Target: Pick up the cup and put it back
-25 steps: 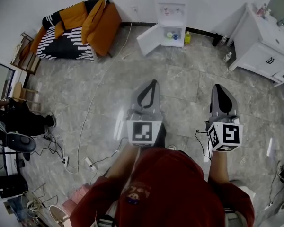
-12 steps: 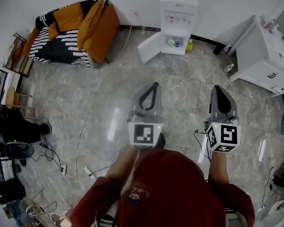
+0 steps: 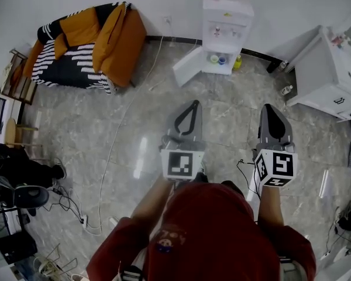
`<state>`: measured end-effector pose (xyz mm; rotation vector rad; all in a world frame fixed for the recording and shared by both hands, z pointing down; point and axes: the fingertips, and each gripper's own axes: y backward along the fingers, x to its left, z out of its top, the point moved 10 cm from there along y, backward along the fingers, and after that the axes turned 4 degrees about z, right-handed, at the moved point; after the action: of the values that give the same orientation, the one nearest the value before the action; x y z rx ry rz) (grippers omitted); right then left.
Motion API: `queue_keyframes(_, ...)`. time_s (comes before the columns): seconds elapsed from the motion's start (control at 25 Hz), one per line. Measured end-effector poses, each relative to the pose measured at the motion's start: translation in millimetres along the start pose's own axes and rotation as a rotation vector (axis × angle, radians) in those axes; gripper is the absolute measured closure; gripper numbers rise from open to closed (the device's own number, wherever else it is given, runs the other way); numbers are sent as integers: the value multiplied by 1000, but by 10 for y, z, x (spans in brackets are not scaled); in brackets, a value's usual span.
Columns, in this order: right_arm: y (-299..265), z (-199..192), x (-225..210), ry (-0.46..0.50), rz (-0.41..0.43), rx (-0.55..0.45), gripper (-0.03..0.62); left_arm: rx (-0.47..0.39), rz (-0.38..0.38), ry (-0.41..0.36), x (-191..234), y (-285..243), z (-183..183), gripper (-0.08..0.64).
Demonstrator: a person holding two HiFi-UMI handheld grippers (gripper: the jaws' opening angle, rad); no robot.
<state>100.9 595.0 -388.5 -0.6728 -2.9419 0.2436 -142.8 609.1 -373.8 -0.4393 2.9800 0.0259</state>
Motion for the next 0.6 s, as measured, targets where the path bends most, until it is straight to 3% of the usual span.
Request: queue_keyframes(0.6, -687, -34, -281, -49, -34, 11, 591, 6, -10, 1, 269, -650, -122, 561)
